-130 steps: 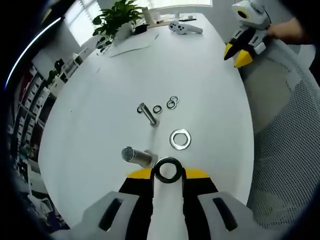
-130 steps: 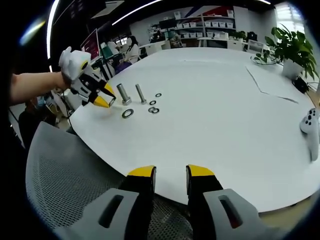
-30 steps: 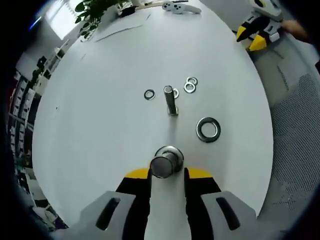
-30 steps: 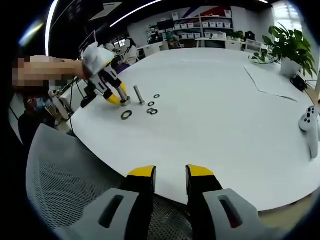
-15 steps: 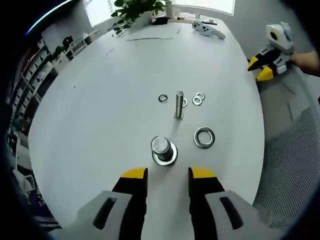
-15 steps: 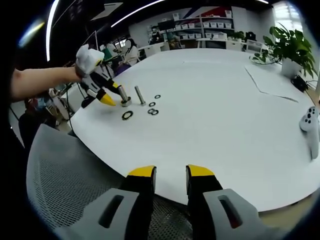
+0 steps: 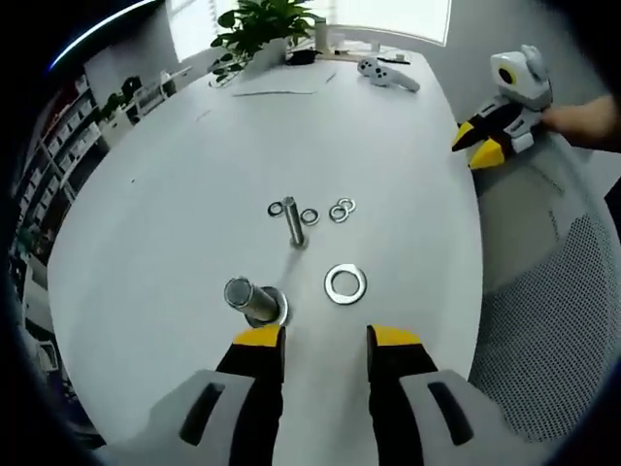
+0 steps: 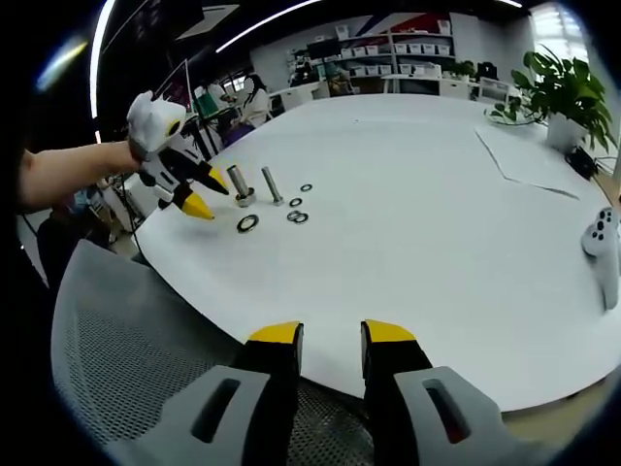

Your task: Place the washer onto the threaded stud by aligning its center hole with the stud, sliding it down to the base, and recovering from edge contact or off-axis alignment until the washer reaches the visible bottom stop.

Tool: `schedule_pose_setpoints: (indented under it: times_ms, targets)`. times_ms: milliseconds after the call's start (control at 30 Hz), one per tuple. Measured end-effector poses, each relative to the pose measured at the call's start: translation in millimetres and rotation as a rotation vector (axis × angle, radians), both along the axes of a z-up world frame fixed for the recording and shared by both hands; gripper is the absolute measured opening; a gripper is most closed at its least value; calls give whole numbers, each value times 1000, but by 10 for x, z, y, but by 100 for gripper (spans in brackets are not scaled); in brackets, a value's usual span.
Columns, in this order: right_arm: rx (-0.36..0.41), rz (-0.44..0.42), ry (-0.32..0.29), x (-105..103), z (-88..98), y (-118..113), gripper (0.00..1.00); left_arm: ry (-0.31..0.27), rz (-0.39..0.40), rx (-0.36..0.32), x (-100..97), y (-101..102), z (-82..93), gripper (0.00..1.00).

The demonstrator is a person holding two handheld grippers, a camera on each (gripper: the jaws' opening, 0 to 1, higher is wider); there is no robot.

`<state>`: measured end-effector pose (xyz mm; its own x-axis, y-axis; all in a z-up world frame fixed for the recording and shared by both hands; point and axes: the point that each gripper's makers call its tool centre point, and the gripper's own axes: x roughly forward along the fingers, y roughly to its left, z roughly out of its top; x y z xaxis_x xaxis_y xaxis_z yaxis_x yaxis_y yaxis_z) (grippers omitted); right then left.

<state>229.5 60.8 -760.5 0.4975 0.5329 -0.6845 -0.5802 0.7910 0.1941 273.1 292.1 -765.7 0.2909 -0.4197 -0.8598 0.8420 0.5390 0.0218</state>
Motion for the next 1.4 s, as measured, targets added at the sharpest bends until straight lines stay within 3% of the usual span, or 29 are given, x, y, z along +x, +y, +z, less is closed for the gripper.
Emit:
schedule_pose_setpoints:
  times_ms: [600,900,1067,1300,1400]
  targets:
    - [4,-7,-5,8,8,-5,26,33,-73,13,-4,-254,-128,39]
    - [10,-9,-11,18,22,-8,26,71,-87,34,-22,-285,-200,38]
    - [11,-8,-13,20,25,-7,26,63,-97,48,-20,-271,-212,38]
    - [9,-7,-11,14,22,-7,26,76,-95,65,-33,-224,-228,36]
    - [7,-8,-8,12,17,-8,26,51,-135,97,-16,-198,-232,27]
